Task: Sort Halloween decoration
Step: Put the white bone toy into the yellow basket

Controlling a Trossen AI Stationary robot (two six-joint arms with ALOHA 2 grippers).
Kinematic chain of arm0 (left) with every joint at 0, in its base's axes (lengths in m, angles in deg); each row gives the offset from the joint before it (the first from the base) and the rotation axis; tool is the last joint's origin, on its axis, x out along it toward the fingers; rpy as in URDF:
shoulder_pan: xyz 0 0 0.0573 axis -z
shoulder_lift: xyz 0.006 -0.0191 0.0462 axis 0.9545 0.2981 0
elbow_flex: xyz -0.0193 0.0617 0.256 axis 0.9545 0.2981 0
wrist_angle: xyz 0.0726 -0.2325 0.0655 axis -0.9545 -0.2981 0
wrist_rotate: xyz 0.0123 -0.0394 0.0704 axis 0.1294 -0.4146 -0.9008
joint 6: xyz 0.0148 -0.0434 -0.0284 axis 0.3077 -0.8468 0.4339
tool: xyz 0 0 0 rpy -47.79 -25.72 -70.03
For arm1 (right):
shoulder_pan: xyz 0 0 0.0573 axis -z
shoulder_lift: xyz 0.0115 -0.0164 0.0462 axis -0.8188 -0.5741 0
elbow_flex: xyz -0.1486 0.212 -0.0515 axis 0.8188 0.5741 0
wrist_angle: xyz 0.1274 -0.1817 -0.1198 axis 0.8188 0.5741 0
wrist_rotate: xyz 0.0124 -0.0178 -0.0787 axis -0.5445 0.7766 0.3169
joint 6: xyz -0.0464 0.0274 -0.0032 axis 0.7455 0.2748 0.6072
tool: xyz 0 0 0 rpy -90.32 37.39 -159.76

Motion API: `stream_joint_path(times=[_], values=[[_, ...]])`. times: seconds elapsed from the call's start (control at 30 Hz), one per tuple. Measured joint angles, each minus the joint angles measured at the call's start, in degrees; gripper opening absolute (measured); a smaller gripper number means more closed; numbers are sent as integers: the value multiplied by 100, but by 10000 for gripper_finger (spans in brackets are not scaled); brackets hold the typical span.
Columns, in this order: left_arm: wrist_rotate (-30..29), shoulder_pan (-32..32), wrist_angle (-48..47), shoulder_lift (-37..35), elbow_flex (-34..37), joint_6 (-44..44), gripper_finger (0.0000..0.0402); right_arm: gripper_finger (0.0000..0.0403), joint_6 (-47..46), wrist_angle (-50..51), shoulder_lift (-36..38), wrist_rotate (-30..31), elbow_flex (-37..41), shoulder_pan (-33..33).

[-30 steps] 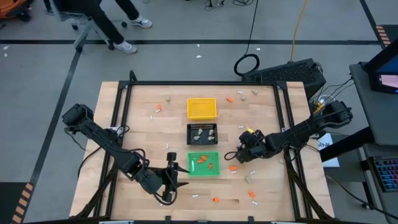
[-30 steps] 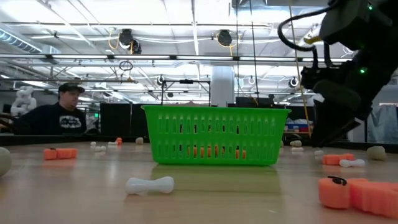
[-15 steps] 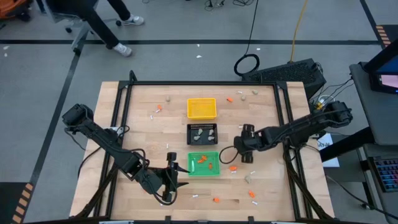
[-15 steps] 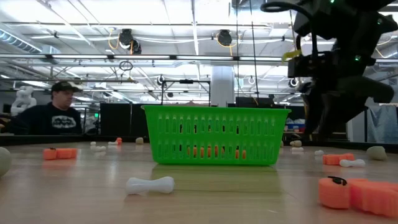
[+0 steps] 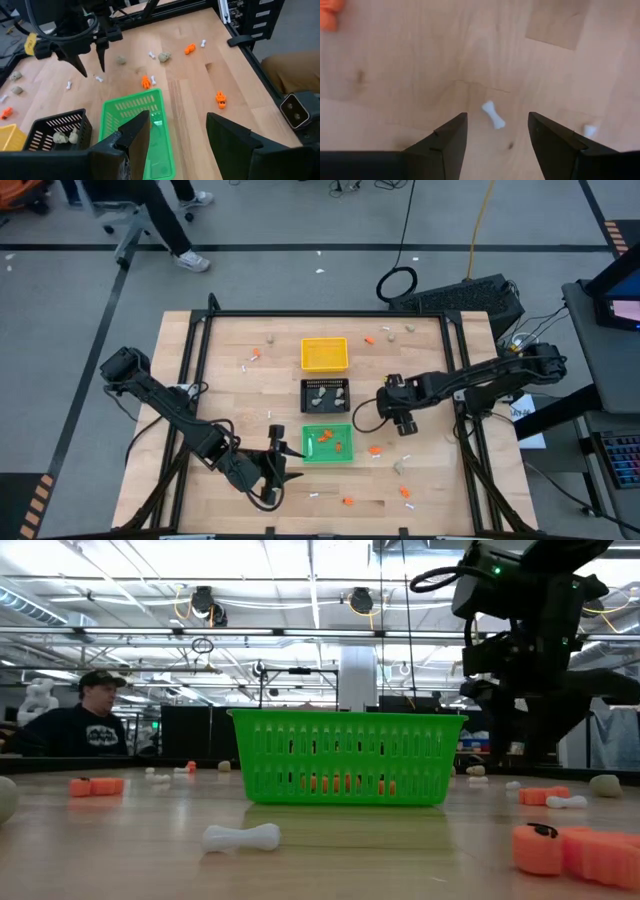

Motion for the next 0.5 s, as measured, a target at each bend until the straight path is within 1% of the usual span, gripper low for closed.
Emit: stream_joint_path(times=[0.07,0.3,0.5], values=[[0,-28,2,0,0,69,194,194,16,42,-99,-80,0,-20],[-1,-226,8,0,0,324,194,193,107,54,-590,-69,-7,-90],[0,-447,7,0,0,376,194,193,368,88,-673,-58,-82,-87]])
